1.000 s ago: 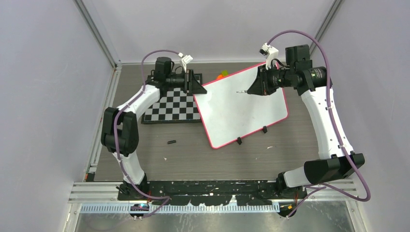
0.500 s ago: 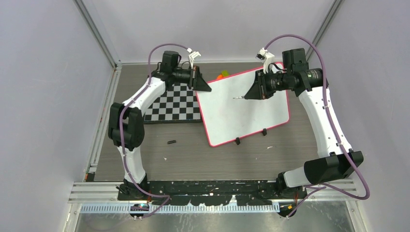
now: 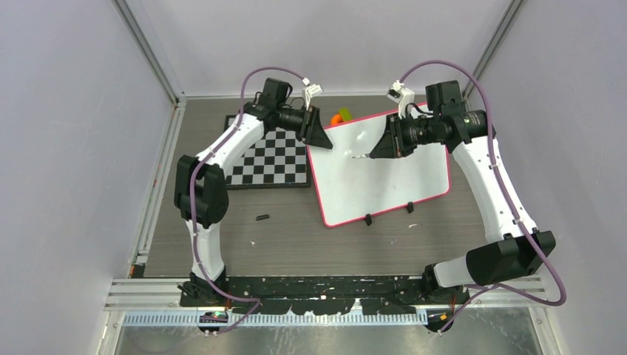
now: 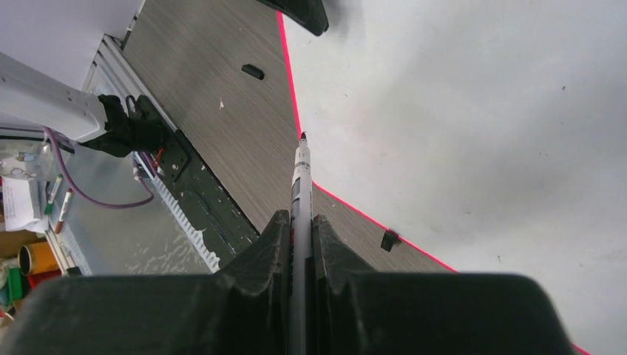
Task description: Write a sentence on the whiteboard
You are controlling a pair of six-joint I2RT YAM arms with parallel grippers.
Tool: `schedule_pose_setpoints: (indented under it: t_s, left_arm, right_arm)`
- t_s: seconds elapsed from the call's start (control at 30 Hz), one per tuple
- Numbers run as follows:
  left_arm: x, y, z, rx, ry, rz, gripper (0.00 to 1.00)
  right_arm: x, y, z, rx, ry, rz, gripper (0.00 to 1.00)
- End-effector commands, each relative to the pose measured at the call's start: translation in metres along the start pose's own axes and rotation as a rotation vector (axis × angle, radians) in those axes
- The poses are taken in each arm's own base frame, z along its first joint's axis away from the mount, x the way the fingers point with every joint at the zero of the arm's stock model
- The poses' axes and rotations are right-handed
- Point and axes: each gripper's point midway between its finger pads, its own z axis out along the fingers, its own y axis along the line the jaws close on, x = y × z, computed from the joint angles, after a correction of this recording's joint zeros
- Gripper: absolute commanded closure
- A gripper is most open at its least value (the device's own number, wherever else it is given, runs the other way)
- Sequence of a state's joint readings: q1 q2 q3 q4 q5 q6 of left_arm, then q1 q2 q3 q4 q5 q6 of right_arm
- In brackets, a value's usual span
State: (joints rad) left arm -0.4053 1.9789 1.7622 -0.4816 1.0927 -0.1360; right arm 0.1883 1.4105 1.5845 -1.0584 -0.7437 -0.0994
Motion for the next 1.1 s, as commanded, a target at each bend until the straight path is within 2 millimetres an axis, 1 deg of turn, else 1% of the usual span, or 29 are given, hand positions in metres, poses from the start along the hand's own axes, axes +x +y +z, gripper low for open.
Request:
schedule_pose_setpoints:
  t_s: [0.0,0.07,0.13,0.23,0.27,0.4,0.53,0.67,0.8,0.97,1.07]
  left_arm:
    - [-0.014,-0.016,-0.025,-0.053,-0.028,0.000,0.52]
    - [-0.024,-0.020,-0.047,-0.081,-0.080,-0.003,0.46]
    - [-0.025,-0.021,-0.064,-0.106,-0.110,-0.008,0.41]
    - [-0.011,-0.018,-0.081,-0.133,-0.120,-0.039,0.33]
    - [-0.003,-0.016,-0.084,-0.135,-0.116,-0.058,0.31]
    - [0.016,-0.014,-0.093,-0.135,-0.129,-0.074,0.28]
    - [0.021,-0.019,-0.093,-0.106,-0.138,-0.058,0.26]
    - [0.018,-0.015,-0.090,-0.082,-0.144,-0.091,0.27]
    - [0.017,-0.014,-0.082,-0.047,-0.145,-0.098,0.27]
    - [0.017,-0.018,-0.071,-0.030,-0.134,-0.083,0.28]
    - [0.015,-0.016,-0.069,-0.031,-0.141,-0.082,0.30]
  right_arm:
    - [-0.020,0.012,-0.011,0.016,-0.108,-0.025,1.00]
    - [-0.021,0.009,-0.009,0.032,-0.120,-0.022,1.00]
    - [-0.022,0.008,-0.006,0.046,-0.124,-0.013,1.00]
    - [-0.027,0.011,0.000,0.048,-0.129,-0.021,1.00]
    - [-0.029,0.013,0.002,0.047,-0.132,-0.027,1.00]
    - [-0.038,0.018,0.011,0.050,-0.138,-0.056,1.00]
    - [-0.044,0.026,0.025,0.043,-0.128,-0.084,1.00]
    - [-0.044,0.037,0.041,0.024,-0.118,-0.101,1.00]
    - [-0.043,0.034,0.047,0.025,-0.116,-0.085,1.00]
    - [-0.039,0.035,0.054,0.030,-0.097,-0.090,1.00]
    - [-0.039,0.035,0.056,0.034,-0.085,-0.110,1.00]
